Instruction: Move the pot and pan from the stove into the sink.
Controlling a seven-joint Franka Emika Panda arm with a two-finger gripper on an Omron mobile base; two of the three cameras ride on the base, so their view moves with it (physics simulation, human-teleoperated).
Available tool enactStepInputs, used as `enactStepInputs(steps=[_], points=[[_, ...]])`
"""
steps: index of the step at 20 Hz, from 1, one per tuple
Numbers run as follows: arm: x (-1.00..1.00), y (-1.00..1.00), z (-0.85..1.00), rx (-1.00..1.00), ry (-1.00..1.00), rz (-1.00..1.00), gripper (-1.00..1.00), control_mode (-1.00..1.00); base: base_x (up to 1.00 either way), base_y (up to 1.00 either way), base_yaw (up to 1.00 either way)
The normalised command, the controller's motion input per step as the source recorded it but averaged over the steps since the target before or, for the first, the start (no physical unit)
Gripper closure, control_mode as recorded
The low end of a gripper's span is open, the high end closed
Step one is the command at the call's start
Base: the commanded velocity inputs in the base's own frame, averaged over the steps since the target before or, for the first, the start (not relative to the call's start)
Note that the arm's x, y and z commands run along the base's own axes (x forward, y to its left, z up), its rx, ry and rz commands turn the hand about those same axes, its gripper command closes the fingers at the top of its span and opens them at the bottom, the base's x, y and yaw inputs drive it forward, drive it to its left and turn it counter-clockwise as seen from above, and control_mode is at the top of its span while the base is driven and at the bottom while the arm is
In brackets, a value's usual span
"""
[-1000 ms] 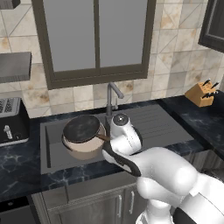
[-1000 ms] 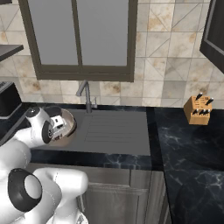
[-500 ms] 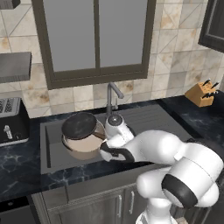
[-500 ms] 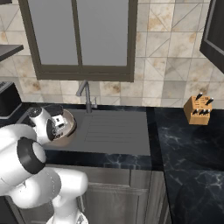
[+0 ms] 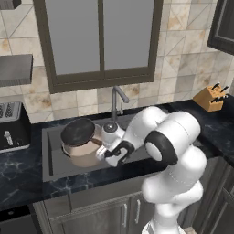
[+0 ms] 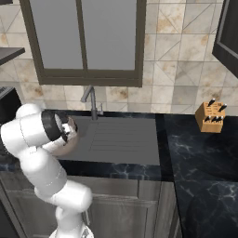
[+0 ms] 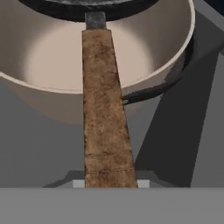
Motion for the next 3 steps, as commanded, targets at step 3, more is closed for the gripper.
enactStepInputs(steps=[3], points=[[0.30,0.13,-0.16,-0.02,0.04,0.00,1.00,-1.00,0.00,0.00,0.00]])
